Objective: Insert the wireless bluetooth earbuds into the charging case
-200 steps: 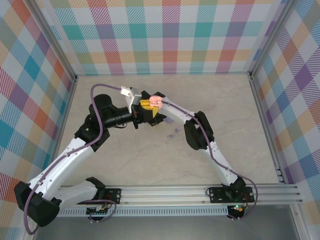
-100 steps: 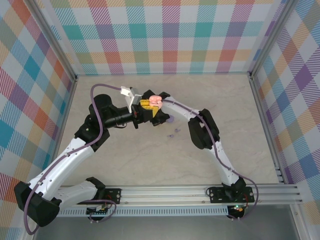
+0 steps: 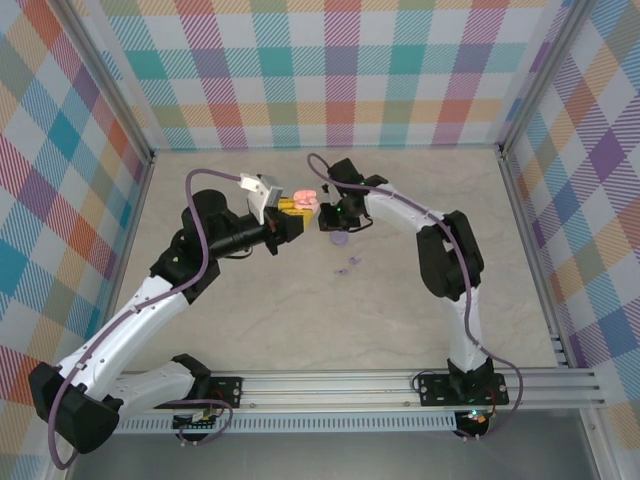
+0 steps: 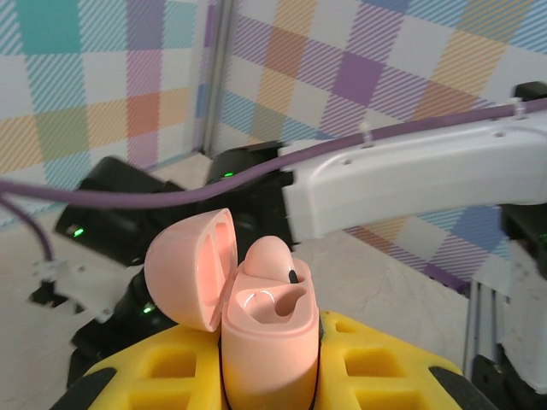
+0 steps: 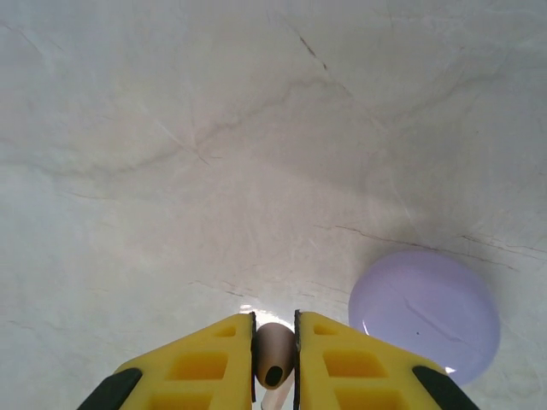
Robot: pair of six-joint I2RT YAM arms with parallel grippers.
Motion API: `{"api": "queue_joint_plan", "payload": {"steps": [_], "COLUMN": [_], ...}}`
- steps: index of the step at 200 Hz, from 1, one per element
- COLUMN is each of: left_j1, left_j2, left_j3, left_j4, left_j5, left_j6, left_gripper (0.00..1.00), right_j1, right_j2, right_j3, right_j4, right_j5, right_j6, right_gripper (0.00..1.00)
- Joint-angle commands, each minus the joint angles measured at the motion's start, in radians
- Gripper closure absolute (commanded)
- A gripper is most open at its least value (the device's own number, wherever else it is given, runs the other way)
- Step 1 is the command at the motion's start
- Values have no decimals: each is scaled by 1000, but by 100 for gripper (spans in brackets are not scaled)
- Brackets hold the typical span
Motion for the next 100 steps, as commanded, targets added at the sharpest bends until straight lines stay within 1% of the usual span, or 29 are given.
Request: {"api": "queue_joint_plan", "payload": {"steps": [1,31,83,100], "left_j1": [-5,-5,-5,-5], "left_j2": [-9,9,57,73], "left_j3": [-30,-44,-94,-110], "left_j4": [-14,-34,-20,-11], "left_j5": [-107,-201,-291,-303], "left_j6": [5,-31,-116,-135], "left_gripper": [90,90,90,90], "right_j1": [-20,-57,-113,-124], "right_j2": [-77,-162,-314,-368], "right_j3": [-68,-163,-307,-346], "right_j4": [134,218,305,328], "right_j5": [-101,-125,-128,-127], "right_j6": [53,86,124,130], "right_gripper": [84,84,84,84]}}
